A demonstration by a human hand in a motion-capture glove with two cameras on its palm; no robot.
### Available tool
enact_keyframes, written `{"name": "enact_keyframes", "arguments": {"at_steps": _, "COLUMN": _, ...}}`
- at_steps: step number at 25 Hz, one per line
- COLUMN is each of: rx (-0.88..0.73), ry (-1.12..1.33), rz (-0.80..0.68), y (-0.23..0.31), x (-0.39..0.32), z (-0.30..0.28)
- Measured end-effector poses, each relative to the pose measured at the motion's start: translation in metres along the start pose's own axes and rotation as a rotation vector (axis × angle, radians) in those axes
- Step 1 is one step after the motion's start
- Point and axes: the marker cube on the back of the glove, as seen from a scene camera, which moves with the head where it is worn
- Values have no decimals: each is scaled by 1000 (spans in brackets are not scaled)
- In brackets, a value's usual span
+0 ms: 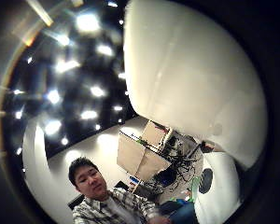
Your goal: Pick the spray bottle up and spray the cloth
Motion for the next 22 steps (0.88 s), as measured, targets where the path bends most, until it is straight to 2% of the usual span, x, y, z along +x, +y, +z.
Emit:
{"name": "enact_keyframes", "arguments": {"at_steps": 9, "rx": 5, "ry": 29, "rz": 46, "y": 1, "x": 49, "z": 24}}
{"name": "enact_keyframes", "arguments": {"at_steps": 22, "rx": -65, "ry": 41, "rz": 84, "y": 13, "x": 76, "z": 39}}
